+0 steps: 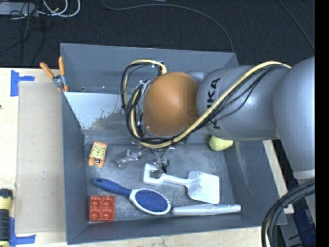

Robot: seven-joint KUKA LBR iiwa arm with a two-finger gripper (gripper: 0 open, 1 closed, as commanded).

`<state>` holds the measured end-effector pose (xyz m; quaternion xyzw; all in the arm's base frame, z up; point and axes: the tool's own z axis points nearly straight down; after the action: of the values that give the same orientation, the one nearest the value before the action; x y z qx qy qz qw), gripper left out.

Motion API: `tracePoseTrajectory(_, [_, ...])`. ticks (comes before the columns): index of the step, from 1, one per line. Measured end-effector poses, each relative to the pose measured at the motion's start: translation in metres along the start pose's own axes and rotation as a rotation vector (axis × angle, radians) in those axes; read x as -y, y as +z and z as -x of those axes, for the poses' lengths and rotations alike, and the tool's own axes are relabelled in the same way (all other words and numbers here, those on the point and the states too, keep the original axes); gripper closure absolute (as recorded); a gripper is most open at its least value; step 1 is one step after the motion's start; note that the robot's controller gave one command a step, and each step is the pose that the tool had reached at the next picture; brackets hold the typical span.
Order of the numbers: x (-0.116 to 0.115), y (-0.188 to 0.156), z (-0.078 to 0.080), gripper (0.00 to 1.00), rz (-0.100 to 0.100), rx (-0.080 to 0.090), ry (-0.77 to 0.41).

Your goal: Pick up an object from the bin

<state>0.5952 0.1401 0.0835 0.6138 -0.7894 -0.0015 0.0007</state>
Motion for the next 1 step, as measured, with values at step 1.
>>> tracePoseTrajectory(1, [-0.018, 0.0061, 0.03, 0.0, 0.003, 0.001, -0.197])
